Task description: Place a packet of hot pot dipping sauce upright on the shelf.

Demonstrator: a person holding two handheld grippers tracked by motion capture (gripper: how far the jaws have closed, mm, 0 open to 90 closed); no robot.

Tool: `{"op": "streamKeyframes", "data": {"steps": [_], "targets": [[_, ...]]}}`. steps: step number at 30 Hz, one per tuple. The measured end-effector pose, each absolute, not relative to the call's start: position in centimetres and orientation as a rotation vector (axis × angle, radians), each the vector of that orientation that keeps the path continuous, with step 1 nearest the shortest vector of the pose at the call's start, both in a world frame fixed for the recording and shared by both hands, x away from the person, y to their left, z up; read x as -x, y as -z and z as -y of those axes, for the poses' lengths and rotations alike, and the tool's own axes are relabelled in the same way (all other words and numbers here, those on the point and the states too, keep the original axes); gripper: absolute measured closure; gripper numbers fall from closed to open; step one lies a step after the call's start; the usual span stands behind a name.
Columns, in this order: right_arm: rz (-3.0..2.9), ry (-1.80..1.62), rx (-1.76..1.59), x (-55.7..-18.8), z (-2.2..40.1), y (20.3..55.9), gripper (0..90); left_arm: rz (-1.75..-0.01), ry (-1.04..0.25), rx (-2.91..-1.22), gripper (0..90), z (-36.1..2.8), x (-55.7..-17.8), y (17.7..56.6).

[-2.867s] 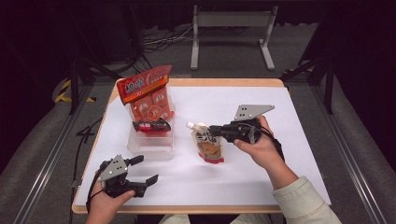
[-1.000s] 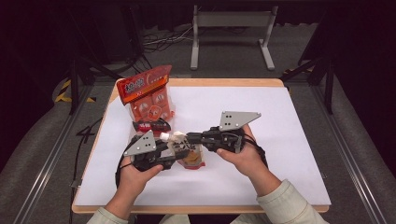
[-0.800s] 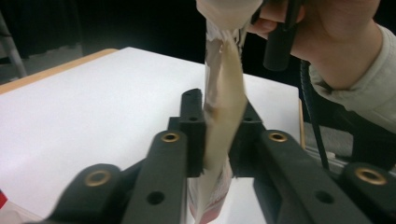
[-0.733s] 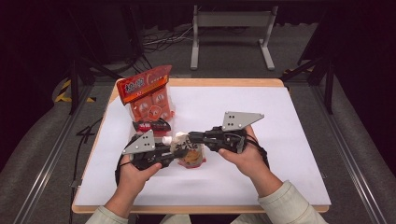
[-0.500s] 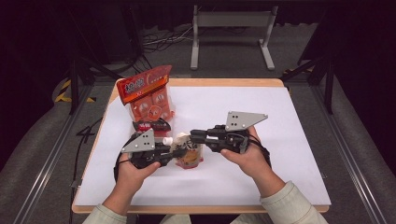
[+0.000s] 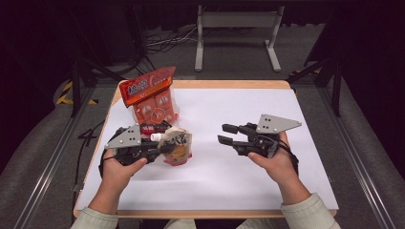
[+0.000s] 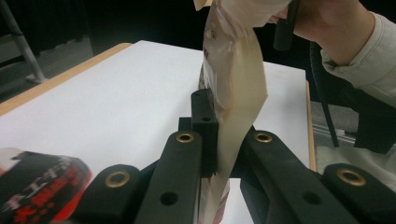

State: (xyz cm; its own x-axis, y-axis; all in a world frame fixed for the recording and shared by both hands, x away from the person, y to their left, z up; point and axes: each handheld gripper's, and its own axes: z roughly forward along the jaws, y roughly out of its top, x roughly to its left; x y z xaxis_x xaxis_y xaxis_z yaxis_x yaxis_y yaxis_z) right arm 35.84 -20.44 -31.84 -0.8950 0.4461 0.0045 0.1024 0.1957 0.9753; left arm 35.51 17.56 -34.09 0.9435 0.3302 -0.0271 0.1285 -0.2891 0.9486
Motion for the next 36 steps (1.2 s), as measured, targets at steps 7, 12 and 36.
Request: {"op": "streamKeyframes", "data": {"steps": [7, 12, 36], "targets": [[-2.186, -1.677, -0.588, -35.5, 22.5, 32.6, 54.5, -0.332, -0.266, -1.865, 87.1, -19.0, -35.8, 32.7], [-2.174, -1.653, -0.626, -35.1, 23.7, 33.0, 52.0, -0.343, -0.280, -1.861, 87.4, -19.8, -36.0, 32.5], [-2.093, -1.742, -0.714, -34.5, 26.7, 33.4, 51.2, -0.413, -0.357, -1.863, 87.6, -22.4, -38.2, 34.5]]}}
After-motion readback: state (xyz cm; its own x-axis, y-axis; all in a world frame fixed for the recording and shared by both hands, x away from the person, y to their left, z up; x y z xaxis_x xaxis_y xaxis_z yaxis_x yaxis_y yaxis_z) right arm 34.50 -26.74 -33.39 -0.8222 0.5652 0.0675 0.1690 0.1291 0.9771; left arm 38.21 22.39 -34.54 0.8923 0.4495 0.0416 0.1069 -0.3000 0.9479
